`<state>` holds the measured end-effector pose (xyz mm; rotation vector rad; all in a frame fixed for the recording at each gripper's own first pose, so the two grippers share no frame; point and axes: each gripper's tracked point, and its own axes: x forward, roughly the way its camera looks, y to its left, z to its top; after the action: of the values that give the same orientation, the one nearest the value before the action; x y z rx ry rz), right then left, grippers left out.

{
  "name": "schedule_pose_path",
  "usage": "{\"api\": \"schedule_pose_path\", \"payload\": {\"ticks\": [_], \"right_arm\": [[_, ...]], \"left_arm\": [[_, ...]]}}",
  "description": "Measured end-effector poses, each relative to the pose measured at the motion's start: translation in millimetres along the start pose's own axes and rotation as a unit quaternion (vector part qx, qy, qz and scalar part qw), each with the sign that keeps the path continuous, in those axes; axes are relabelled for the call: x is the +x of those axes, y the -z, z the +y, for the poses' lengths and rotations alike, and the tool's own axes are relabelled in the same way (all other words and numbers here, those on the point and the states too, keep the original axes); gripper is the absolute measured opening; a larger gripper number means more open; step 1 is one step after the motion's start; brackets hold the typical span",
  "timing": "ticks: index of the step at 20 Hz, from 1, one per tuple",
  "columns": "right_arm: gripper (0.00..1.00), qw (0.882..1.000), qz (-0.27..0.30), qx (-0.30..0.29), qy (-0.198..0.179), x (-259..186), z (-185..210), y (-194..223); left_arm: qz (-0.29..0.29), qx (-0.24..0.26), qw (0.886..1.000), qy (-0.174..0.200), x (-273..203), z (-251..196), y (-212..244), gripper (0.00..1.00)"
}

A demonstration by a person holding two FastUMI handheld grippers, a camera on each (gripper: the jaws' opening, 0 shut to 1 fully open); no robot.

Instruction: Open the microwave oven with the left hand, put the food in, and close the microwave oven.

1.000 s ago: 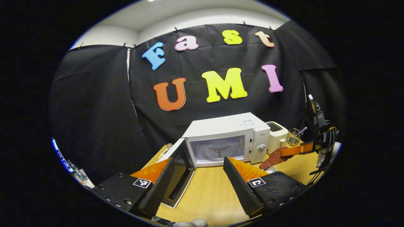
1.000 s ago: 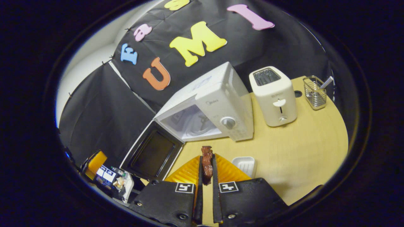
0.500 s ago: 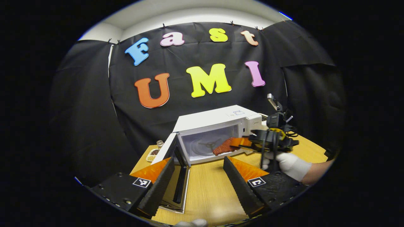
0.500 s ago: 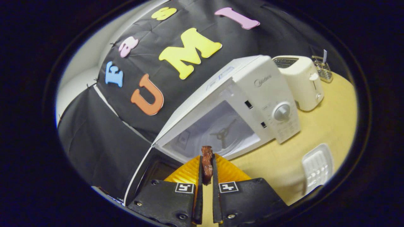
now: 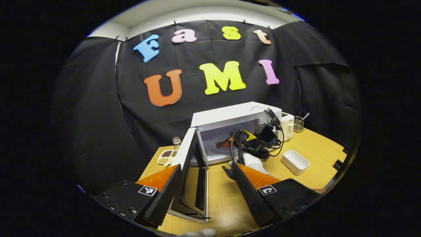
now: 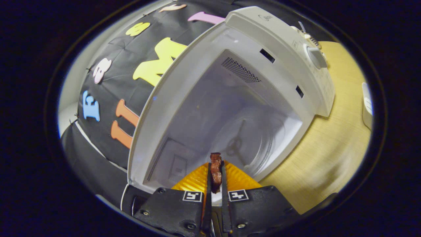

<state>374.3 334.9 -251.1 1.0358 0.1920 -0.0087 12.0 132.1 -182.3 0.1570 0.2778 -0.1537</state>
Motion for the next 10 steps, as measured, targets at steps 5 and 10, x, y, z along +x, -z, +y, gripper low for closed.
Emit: {"api": "schedule_pose_path", "payload": {"ticks": [5, 10], "right_arm": [[0.16, 0.999, -0.043, 0.006, 0.030, 26.3, -18.1, -4.3], [0.16, 0.998, -0.062, 0.001, 0.021, 39.7, -18.4, -1.4]], "left_arm": [[0.011, 0.010, 1.000, 0.001, 4.6, 10.8, 9.4, 0.96], [0.011, 0.009, 1.000, 0.003, 5.5, 9.7, 8.1, 0.95]]}}
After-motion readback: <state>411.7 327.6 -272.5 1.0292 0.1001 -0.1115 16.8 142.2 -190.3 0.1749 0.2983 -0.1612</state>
